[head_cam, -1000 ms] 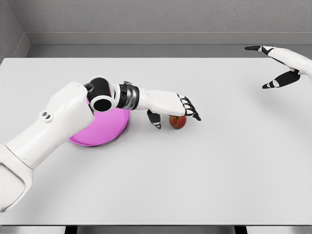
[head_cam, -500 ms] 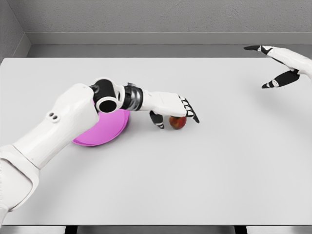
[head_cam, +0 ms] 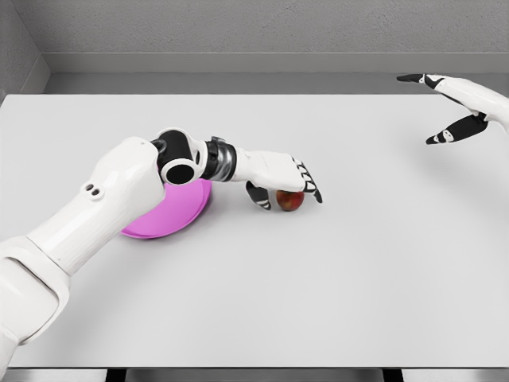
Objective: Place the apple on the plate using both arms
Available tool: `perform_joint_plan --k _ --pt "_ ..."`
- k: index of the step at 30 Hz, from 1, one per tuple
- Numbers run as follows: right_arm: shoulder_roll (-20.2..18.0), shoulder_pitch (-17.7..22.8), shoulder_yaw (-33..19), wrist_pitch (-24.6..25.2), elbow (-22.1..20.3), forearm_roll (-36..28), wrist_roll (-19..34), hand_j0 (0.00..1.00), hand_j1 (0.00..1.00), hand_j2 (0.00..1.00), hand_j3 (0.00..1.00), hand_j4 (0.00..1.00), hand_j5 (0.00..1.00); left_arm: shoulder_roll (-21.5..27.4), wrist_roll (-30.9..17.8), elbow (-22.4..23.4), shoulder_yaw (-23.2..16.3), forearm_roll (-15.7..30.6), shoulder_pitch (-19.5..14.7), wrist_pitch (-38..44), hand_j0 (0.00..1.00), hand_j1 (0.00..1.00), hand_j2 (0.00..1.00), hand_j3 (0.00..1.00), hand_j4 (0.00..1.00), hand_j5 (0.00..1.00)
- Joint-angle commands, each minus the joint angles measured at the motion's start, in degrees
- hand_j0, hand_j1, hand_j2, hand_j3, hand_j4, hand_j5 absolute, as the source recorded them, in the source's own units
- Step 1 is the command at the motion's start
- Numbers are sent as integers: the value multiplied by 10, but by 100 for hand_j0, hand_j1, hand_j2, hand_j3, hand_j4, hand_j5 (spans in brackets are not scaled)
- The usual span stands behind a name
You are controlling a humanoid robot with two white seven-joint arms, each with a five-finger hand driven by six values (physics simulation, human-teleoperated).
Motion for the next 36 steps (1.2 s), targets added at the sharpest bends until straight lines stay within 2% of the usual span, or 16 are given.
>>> perform_joint_plan --k 1,3,14,16,21,24,27,33,36 --pt "0 0 0 2 -1 -4 0 100 100 100 100 100 100 -2 0 1 1 -4 0 1 76 76 76 76 76 76" --pt "0 1 0 2 0 -4 0 100 100 100 100 100 100 -2 0 1 1 -13 0 1 72 72 72 72 72 72" --pt "0 1 0 2 -1 -4 0 100 100 100 100 100 100 -2 0 2 0 -13 0 1 71 71 71 71 71 71" --pt "0 2 0 2 -1 -4 0 100 100 100 100 100 100 -2 0 1 -2 -13 1 1 67 67 67 67 67 67" --pt "0 2 0 2 -1 -4 0 100 100 100 100 100 100 -2 0 1 -3 -13 3 1 64 64 64 64 64 64" --pt "0 3 0 2 -1 -4 0 100 100 100 100 100 100 -2 0 1 -3 -13 3 1 54 54 54 54 54 54" --pt "0 3 1 2 -1 -4 0 100 100 100 100 100 100 -2 -1 1 -3 -13 3 1 51 51 51 51 51 51" --pt "1 -3 5 2 -1 -4 0 100 100 100 100 100 100 3 0 -4 -2 -11 1 1 48 48 48 48 48 48" --pt "-3 -4 5 2 -7 -4 0 100 100 100 100 100 100 13 1 -10 -1 -6 -13 1 48 48 48 48 48 48"
